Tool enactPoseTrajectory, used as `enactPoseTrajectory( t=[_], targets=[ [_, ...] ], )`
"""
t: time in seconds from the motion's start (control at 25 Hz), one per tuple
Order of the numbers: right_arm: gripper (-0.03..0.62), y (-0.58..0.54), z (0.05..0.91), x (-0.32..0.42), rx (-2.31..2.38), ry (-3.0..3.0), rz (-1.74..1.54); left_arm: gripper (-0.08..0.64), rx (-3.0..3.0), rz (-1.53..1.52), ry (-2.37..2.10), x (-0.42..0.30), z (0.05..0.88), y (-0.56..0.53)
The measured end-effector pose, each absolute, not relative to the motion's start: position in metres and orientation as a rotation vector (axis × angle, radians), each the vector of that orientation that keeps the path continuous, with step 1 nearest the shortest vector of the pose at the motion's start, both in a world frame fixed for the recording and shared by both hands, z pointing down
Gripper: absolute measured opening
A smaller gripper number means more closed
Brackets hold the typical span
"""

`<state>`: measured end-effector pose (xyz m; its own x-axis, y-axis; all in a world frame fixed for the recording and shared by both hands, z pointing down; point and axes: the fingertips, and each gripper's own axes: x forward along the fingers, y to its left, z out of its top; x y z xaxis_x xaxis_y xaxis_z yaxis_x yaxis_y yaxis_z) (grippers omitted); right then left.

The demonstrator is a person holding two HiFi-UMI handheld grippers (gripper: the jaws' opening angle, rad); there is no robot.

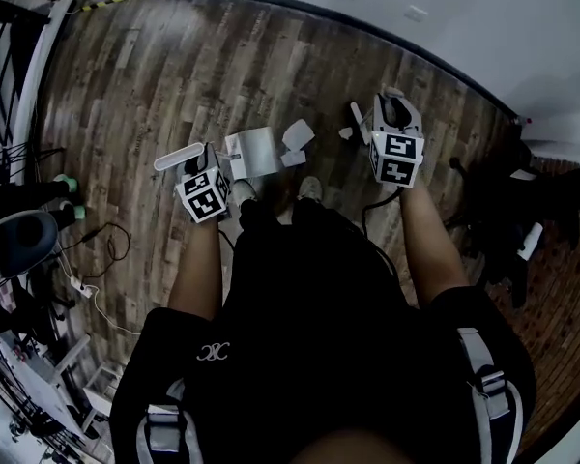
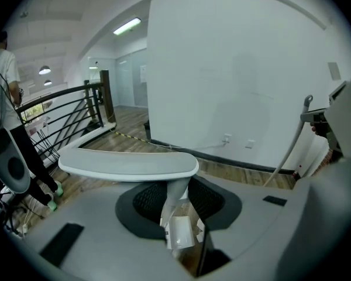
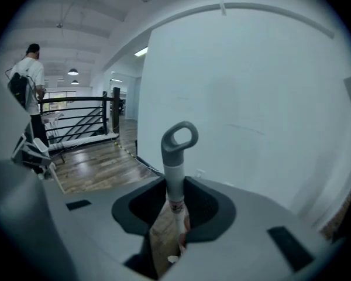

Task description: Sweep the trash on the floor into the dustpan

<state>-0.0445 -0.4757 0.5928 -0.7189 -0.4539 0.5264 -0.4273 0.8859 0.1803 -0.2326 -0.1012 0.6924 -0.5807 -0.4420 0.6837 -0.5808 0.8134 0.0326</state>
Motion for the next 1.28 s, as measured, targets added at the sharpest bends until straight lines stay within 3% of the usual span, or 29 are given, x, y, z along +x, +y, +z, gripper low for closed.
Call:
enactPoseTrajectory(
  t=[0.48, 0.88, 1.28],
  targets=[
    [0.115, -0.331, 0.599, -0.146, 0.35, -2.513, 0.146, 0.12, 0.909, 0.196, -2.227, -0.226, 0.695, -0.092],
    [0.126, -0.306, 0.589, -0.202, 0.548, -2.477, 0.483, 0.126, 1.026, 0.149, -2.186, -0.236, 0.693, -0.075],
    [0.13, -0.242, 0.583, -0.226, 0.357, -2.486, 0.602, 0.129, 1.076, 0.14, -2.164, -0.246, 0.696, -0.068]
  ],
)
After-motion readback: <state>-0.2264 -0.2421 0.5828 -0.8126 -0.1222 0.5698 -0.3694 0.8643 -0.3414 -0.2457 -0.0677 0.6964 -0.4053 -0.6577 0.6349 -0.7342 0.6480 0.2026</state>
